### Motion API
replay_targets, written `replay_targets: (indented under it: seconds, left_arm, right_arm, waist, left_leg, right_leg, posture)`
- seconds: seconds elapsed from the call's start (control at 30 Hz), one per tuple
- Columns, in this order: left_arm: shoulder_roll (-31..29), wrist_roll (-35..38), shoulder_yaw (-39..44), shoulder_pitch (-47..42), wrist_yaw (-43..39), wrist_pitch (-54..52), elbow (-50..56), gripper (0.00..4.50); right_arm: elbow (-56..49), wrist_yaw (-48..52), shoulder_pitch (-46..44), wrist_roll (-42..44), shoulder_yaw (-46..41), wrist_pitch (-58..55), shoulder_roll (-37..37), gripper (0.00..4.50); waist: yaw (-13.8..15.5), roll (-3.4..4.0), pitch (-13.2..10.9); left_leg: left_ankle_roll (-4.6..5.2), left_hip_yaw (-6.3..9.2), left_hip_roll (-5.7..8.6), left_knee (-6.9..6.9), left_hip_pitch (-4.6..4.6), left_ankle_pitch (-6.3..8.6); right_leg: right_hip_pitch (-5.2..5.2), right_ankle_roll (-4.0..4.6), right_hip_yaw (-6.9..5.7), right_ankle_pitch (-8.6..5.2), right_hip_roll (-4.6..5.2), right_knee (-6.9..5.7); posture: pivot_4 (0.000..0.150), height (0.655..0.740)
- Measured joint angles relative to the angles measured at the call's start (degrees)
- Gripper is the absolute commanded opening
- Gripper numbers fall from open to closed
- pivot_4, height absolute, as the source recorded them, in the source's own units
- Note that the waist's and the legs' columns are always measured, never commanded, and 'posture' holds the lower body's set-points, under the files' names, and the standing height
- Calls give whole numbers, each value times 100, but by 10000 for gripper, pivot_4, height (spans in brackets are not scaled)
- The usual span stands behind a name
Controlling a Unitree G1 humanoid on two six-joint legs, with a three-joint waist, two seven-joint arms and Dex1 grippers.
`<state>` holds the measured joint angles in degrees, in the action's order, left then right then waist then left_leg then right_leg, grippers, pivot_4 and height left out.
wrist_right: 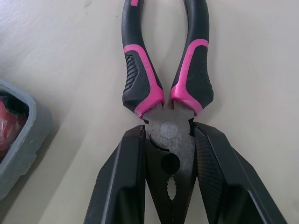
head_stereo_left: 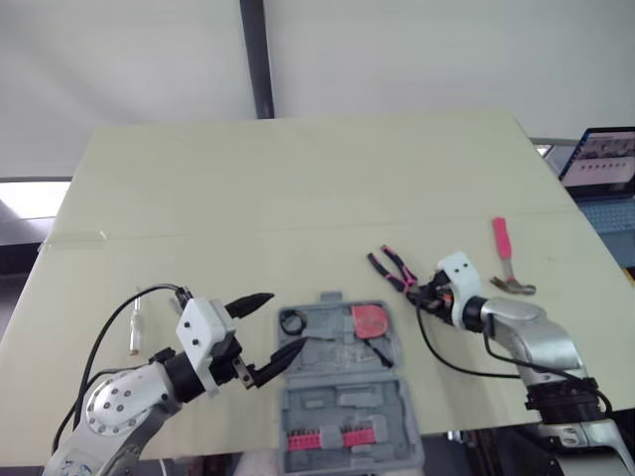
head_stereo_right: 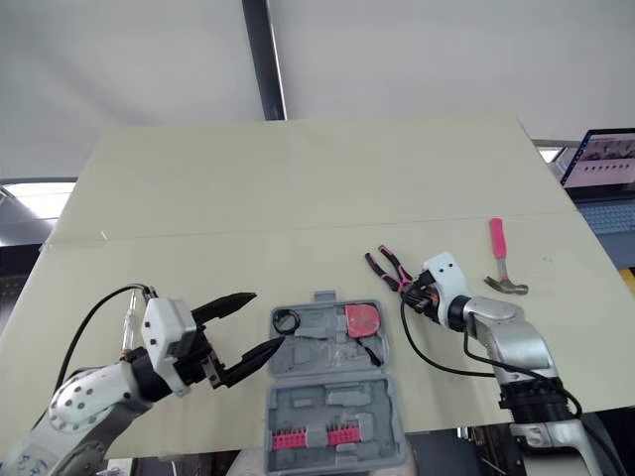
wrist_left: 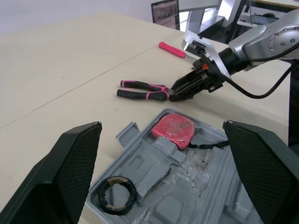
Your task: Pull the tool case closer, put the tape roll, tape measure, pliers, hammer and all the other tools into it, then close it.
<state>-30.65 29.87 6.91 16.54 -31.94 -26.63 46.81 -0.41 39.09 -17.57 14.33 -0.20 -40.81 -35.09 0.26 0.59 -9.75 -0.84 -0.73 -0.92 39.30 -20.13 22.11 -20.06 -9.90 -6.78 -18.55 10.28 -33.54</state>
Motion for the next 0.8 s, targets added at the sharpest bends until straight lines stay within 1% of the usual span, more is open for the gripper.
replay_targets:
  seconds: [0.07, 0.2, 0.27, 0.43, 0.57, 0.63, 0.7, 0.8]
  left_arm:
    - [-133, 81, 255, 382, -229, 113, -13, 45000]
    - [-194, 198, 766, 1104, -770, 539, -57, 45000]
    - [-206, 216, 1047, 1483, -1207, 951, -194, 45000]
    - [-191, 151, 1347, 2047, -1943, 1698, -771, 45000]
    - [-132, 85, 1529, 2323, -2359, 2304, -1213, 45000]
    - [-104, 16, 1581, 2432, -2539, 2615, -1427, 45000]
    - [-87, -83, 1602, 2562, -2725, 2914, -1615, 45000]
    - [-28, -123, 1691, 2708, -2893, 3295, -1858, 45000]
  right_arm:
    - [-418, 183, 108, 144, -126, -181, -396, 9565]
    - [-1391, 805, 632, 532, -382, -460, -1268, 9565]
    - [-2088, 1349, 1083, 861, -465, -585, -1841, 9565]
    - [-2927, 2087, 1340, 1388, -585, -717, -2608, 9565]
    - [-3380, 2390, 1138, 1567, -531, -761, -3076, 9565]
    - [-3571, 2459, 924, 1599, -342, -797, -3225, 9565]
    - [-3727, 2490, 617, 1590, 17, -845, -3293, 9565]
    - [-3804, 2473, -85, 1410, 788, -952, -3245, 9565]
  waist:
    - [-4, 0, 0]
    - [31, -1, -2]
    - [63, -1, -4]
    - [108, -9, -9]
    - [119, -15, -13]
    - [115, -26, -18]
    - [108, -30, -20]
    - [93, -32, -22]
  left_leg:
    - [0, -4, 0, 1, -22, 0]
    - [0, -7, -1, -8, -24, 0]
    - [1, -17, -1, -4, -22, 0]
    - [3, -23, -2, 6, -18, 1]
    - [4, -22, -2, 6, -21, 2]
    - [4, -21, -2, 5, -21, 2]
    - [4, -21, -2, 6, -21, 2]
    - [4, -21, -3, 6, -22, 2]
  right_leg:
    - [-32, 0, 1, 0, 0, -11]
    - [-36, 0, -1, 0, -1, -1]
    - [-34, 0, 3, 0, 0, 1]
    - [-31, -2, 10, 1, 0, -1]
    - [-35, -2, 9, 1, 0, 0]
    - [-35, -2, 8, 1, 0, 0]
    - [-34, -2, 8, 1, 0, 1]
    - [-38, -1, 9, 1, 0, -1]
  posture:
    - [1500, 7400]
    - [1500, 7400]
    - [1500, 7400]
    - [1500, 7400]
    - [1500, 7400]
    - [1500, 7400]
    - [1500, 7400]
    - [1500, 7400]
